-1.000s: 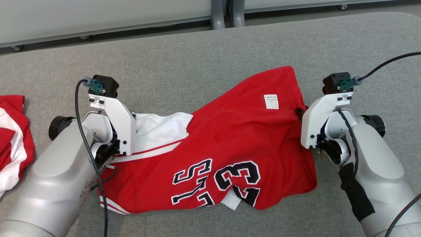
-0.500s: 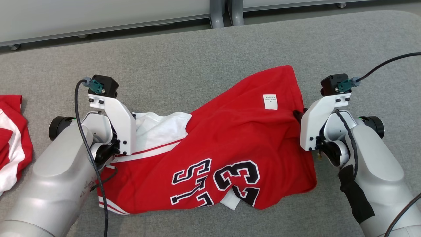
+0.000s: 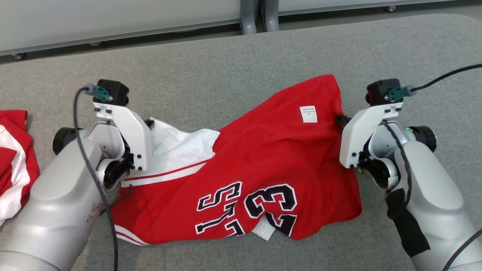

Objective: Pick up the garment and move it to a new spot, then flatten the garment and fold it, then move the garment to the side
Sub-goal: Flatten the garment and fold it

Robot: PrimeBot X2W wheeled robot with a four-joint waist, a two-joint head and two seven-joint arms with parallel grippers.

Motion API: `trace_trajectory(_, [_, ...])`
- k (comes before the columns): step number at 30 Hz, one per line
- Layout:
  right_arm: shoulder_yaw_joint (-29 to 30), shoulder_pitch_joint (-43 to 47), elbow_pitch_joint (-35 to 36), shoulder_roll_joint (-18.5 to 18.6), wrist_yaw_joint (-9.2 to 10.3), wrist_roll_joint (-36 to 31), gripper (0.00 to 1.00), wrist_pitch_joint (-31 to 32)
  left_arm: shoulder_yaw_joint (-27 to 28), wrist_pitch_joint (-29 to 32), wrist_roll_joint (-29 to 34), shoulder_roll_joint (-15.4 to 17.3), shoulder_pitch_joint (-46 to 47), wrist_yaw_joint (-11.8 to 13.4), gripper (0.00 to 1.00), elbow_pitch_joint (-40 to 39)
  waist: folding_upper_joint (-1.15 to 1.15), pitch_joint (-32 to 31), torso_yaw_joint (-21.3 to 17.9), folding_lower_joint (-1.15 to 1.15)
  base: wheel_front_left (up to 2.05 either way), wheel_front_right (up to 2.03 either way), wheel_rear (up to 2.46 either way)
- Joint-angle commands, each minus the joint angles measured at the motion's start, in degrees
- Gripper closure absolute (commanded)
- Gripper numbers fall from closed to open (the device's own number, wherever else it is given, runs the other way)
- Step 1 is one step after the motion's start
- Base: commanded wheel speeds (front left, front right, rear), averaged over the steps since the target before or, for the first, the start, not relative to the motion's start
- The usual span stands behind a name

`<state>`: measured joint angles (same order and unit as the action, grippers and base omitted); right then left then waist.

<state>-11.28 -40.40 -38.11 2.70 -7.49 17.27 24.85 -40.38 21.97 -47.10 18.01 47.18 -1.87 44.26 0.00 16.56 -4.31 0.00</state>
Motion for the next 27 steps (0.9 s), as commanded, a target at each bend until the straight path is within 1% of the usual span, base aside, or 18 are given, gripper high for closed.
trace_trajectory(1, [0.4, 0.3, 0.4, 0.4, -0.01, 0.4, 1.00, -0.6, 0.6, -0.6, -0.6, 0.5, 0.9, -0.2, 1.00, -0.3, 0.00, -0.2, 0.0, 0.00, 0.00, 0.00, 0.00])
trace_trajectory(3, [1.2, 0.5, 2.6, 0.4, -0.01, 1.9, 1.00, -2.1, 2.5, -3.6, -1.7, 1.2, 1.3, -0.8, 1.00, -2.2, 0.00, -1.2, 0.1, 0.00, 0.00, 0.00, 0.00])
trace_trajectory(7, [2.7, 0.7, 5.1, 0.4, -0.01, 1.7, 1.00, -3.6, 5.4, -7.1, -3.8, 1.7, 1.5, -1.7, 1.00, -5.0, 0.00, -2.7, 0.1, 0.00, 0.00, 0.00, 0.00])
trace_trajectory(9, [4.0, 0.9, 6.8, 0.4, -0.01, 0.1, 1.00, -4.2, 7.2, -9.6, -4.7, 2.8, 1.4, -2.2, 1.00, -7.1, 0.00, -3.8, 0.2, 0.00, 0.00, 0.00, 0.00])
trace_trajectory(11, [5.4, 1.0, 8.9, 0.4, -0.01, -1.5, 1.00, -4.4, 7.4, -11.4, -3.6, 4.2, 1.3, -2.3, 1.00, -9.2, 0.00, -5.2, 0.3, 0.00, 0.00, 0.00, 0.00])
trace_trajectory(13, [6.7, 1.4, 11.0, 0.3, -0.01, -2.0, 1.00, -3.9, 8.7, -13.1, -4.8, 4.3, 0.6, -2.7, 1.00, -11.8, 0.00, -6.6, 0.4, 0.00, 0.00, 0.00, 0.00])
trace_trajectory(15, [8.1, 1.8, 13.2, 0.4, -0.01, -2.0, 1.00, -3.4, 10.3, -14.9, -5.6, 5.2, 0.2, -2.7, 1.00, -14.2, 0.00, -8.1, 0.6, 0.00, 0.00, 0.00, 0.00])
trace_trajectory(17, [9.2, 2.1, 14.9, 0.4, -0.01, -3.2, 1.00, -2.4, 11.2, -16.7, -4.9, 6.3, 0.1, -1.8, 1.00, -17.0, 0.00, -9.4, 0.6, 0.00, 0.00, 0.00, 0.00])
trace_trajectory(19, [10.8, 2.4, 16.8, 0.4, -0.01, -4.3, 1.00, -1.4, 12.3, -18.4, -5.2, 6.2, -0.1, -1.1, 1.00, -20.1, 0.00, -10.6, 0.6, 0.00, 0.00, 0.00, 0.00])
trace_trajectory(21, [12.9, 2.5, 18.7, 0.4, -0.01, -5.4, 1.00, -0.6, 13.1, -19.7, -4.6, 6.9, -0.1, -0.1, 1.00, -22.9, 0.00, -11.6, 0.6, 0.00, 0.00, 0.00, 0.00])
trace_trajectory(23, [14.4, 2.6, 20.6, 0.3, -0.01, -5.9, 1.00, 0.0, 14.4, -21.0, -5.1, 7.1, -0.1, 0.5, 1.00, -25.9, 0.00, -12.3, 0.6, 0.00, 0.00, 0.00, 0.00])
trace_trajectory(27, [17.0, 1.3, 23.9, 0.3, -0.02, -4.7, 1.00, 0.4, 15.8, -22.1, -5.0, 7.7, 0.1, 1.8, 1.00, -31.3, 0.00, -12.6, 0.3, 0.00, 0.00, 0.00, 0.00])
